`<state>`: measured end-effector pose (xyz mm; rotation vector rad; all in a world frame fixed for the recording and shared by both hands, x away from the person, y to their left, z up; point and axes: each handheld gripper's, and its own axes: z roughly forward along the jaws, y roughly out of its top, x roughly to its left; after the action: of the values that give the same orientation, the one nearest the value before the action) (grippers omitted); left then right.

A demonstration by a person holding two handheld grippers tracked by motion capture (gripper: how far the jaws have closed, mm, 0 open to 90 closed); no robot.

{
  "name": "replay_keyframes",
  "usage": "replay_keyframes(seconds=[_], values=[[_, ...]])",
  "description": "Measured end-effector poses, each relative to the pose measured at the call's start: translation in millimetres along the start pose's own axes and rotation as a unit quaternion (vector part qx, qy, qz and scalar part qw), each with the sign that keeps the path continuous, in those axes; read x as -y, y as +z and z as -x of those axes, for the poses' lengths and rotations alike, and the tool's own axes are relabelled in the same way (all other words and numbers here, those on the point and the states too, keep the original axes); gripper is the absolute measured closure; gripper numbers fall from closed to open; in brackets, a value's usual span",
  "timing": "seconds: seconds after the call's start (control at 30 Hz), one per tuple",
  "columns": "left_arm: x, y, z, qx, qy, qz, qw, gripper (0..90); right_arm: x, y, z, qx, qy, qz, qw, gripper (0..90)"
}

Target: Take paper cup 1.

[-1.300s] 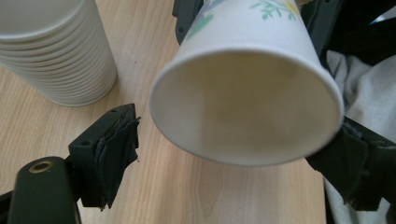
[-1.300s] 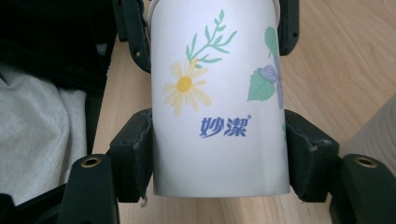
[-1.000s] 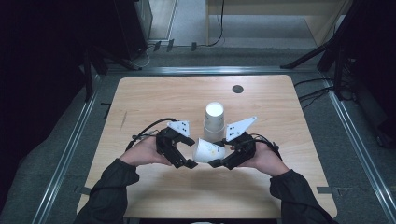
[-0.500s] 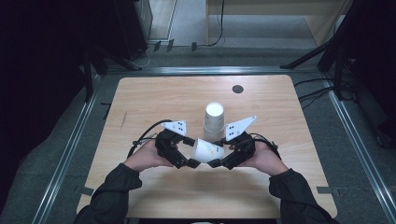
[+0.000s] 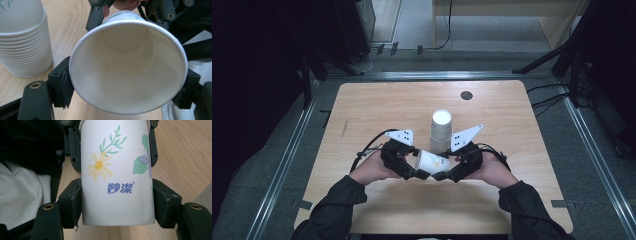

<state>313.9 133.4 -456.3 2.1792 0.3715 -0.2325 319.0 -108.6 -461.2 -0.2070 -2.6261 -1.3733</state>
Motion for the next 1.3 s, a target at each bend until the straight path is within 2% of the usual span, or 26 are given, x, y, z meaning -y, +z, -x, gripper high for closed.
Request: replay_keyframes(seconds=[0.37,0.57,0.83,0.93,1.0,1.07,1.17,1.3], values=[[-0.6,-0.1,0.9,-0.006,0.003,-0.009,0.9999,24.3,-0.2,1.6,-0.5,0.002,0.003,-0.008,1.0000,34.0],[-0.8,-9.9,-1.2,-0.014,-0.002,-0.001,0.9999,24.3,1.2,1.0,2.6,0.012,0.016,-0.012,0.9997,27.9],[-10.8,-28.5,3.5,-0.038,0.009,-0.033,0.9987,24.5,3.9,1.3,3.7,0.019,0.019,-0.021,0.9994,26.8],[-16.2,-32.9,5.3,-0.052,0.015,-0.046,0.9975,24.5,4.5,1.7,3.8,0.022,0.016,-0.021,0.9994,26.7],[-23.0,-34.2,7.1,-0.072,0.028,-0.070,0.9946,24.5,4.7,1.8,3.8,0.024,0.015,-0.021,0.9994,26.6],[-29.8,-35.0,9.3,-0.075,0.035,-0.085,0.9929,24.5,5.2,1.8,4.2,0.028,0.013,-0.022,0.9993,26.6],[-37.1,-34.6,11.5,-0.067,0.034,-0.095,0.9927,24.7,5.8,3.0,4.7,0.034,0.011,-0.021,0.9991,26.6],[-38.3,-27.1,10.8,-0.066,0.030,-0.126,0.9894,24.9,6.6,3.4,4.2,0.034,0.012,-0.025,0.9990,26.6]])
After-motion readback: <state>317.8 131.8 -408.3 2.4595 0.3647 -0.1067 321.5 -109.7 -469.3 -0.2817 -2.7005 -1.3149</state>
